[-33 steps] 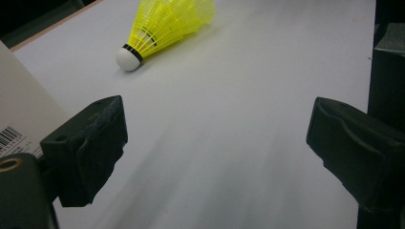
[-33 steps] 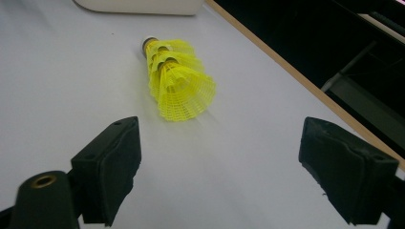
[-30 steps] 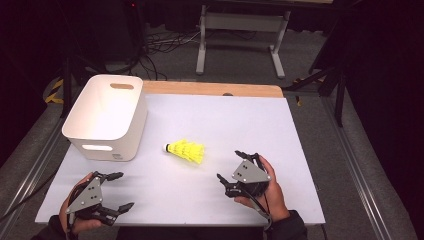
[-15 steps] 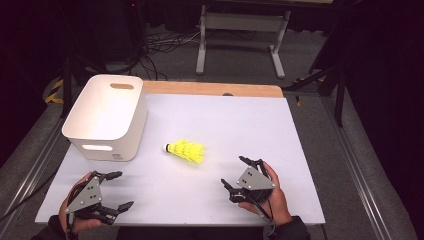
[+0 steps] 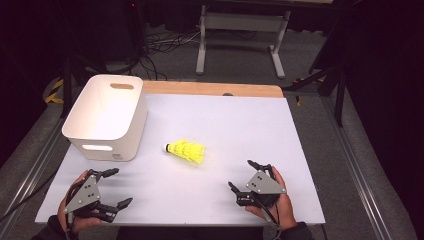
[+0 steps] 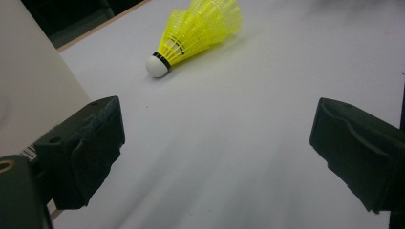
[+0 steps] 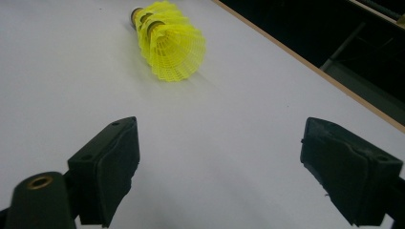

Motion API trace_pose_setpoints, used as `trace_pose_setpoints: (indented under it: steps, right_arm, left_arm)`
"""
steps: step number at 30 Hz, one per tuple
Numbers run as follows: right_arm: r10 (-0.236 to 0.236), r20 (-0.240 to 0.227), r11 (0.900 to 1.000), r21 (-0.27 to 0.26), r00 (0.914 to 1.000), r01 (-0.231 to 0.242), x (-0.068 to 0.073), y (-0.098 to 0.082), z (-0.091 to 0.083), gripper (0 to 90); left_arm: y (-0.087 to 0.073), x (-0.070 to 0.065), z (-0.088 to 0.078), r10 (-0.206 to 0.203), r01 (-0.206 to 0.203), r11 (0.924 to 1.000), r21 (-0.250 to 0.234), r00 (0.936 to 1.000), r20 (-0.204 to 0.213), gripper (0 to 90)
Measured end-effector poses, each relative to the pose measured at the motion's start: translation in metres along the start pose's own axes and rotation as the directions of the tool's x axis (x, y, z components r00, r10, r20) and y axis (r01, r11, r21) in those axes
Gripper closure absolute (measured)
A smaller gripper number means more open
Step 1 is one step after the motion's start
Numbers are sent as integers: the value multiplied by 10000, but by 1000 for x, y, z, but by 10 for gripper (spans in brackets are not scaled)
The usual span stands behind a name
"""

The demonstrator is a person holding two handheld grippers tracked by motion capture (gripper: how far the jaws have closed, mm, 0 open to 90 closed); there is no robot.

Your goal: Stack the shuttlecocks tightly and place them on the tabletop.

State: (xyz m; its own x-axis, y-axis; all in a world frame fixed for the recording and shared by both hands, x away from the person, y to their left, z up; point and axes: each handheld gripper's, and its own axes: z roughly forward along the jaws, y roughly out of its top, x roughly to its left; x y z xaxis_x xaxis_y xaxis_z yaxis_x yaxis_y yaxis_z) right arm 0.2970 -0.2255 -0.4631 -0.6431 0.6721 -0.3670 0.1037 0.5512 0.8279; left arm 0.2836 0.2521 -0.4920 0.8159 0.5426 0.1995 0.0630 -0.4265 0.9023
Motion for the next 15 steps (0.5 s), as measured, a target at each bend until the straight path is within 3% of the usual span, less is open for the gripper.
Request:
trace_pose_setpoints:
  steps: [12, 15]
  right_arm:
    - [440, 232, 9990, -22, 9988, -439, -6, -19, -7, 145]
    - [732, 224, 9973, -92, 9971, -730, -10, -21, -7, 144]
  left_arm:
    - [-1, 4, -4, -236, 214, 9991, -352, 9978, -621, 52]
    - [-1, 4, -6, -336, 287, 9980, -569, 9955, -883, 63]
